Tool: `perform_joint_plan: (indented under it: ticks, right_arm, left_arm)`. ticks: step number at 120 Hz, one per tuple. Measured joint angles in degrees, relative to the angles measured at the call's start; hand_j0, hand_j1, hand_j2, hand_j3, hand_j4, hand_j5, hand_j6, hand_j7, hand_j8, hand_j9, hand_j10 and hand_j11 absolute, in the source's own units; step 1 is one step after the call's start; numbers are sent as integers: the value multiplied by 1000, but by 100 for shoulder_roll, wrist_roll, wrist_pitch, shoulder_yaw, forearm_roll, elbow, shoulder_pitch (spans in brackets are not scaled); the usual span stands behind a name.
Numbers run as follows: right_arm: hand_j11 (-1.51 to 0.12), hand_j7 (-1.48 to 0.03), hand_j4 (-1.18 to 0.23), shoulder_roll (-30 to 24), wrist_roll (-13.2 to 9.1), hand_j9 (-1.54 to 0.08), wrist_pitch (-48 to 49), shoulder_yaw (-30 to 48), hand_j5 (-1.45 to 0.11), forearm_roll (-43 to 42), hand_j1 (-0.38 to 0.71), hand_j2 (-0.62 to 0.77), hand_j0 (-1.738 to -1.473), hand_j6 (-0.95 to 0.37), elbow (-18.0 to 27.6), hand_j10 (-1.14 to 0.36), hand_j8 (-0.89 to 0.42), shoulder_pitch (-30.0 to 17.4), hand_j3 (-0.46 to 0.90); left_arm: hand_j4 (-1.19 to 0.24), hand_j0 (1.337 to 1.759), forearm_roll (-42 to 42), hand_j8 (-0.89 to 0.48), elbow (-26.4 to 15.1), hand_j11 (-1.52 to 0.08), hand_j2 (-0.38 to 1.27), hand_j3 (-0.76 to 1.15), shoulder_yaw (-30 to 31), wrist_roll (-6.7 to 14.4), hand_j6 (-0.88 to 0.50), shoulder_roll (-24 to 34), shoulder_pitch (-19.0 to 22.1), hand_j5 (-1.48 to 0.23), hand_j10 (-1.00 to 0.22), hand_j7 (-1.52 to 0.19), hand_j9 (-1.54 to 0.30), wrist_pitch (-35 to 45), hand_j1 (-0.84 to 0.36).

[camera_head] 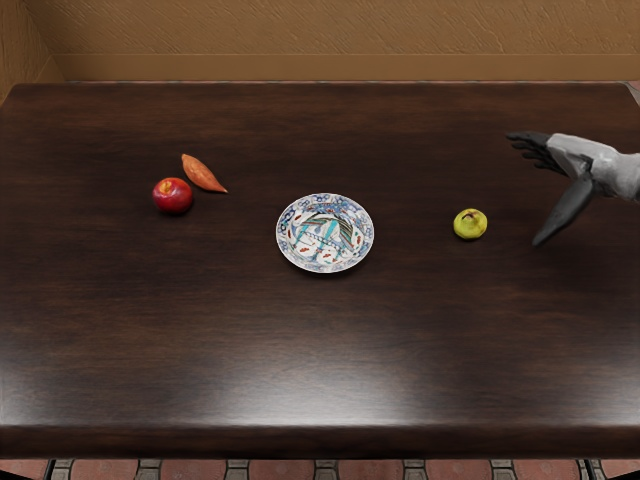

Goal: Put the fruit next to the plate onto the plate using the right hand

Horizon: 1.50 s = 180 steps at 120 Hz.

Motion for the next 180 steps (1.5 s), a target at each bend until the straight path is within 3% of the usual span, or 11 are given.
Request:
perform_joint_plan:
  ticks: [23,43,103,124,130,141,156,180]
  right_arm:
    - [-167,-167,-132,967,1,-167,-1251,-453,-167,-464,-198,-23,-1658,-134,-328,-131,-132,-14,0]
    - [-302,-302,-236,1369,25,-302,-1765,-651,-303,-547,-73,-44,-1658,-237,-507,-235,-236,-149,0]
    - [-644,-643,-498,1624,115,-642,-2127,-760,-642,-542,243,-95,-1658,-498,-490,-462,-499,-389,0]
    - [-748,-725,-574,1646,111,-724,-2119,-780,-709,-558,379,54,-1656,-565,-484,-381,-397,-416,0]
    - [-774,-744,-589,1648,109,-751,-2112,-801,-726,-557,411,28,-1655,-580,-483,-338,-360,-420,0]
    - [-854,-779,-622,1650,84,-795,-2100,-815,-751,-554,421,26,-1653,-607,-471,-273,-323,-418,0]
    - [-881,-832,-659,1649,-38,-839,-2073,-809,-807,-527,400,109,-1653,-646,-395,-329,-364,-386,0]
    - [-922,-894,-704,1613,-429,-891,-2019,-778,-872,-523,372,184,-1654,-692,-140,-404,-447,-249,0]
  left_arm:
    - [0,1658,0,0,1,0,0,0,1,0,0,0,-1,0,0,0,0,0,349]
    - [0,1658,0,0,0,0,0,0,1,0,0,0,-1,0,0,0,0,-1,349]
    - [0,1658,0,0,-1,0,0,0,1,0,0,0,-2,0,0,0,0,0,349]
    - [0,1658,1,0,-1,0,0,0,0,0,0,0,2,0,0,0,0,-1,349]
    - [0,1658,1,0,0,0,0,0,0,0,0,0,1,0,0,0,0,-1,349]
    - [0,1658,1,0,0,0,0,0,-1,0,0,0,4,0,0,0,0,-2,349]
    - [0,1658,0,0,-1,0,0,0,1,0,0,0,0,0,0,0,0,-1,349]
    - [0,1658,0,0,0,0,0,0,2,0,0,0,-2,0,0,0,0,-1,349]
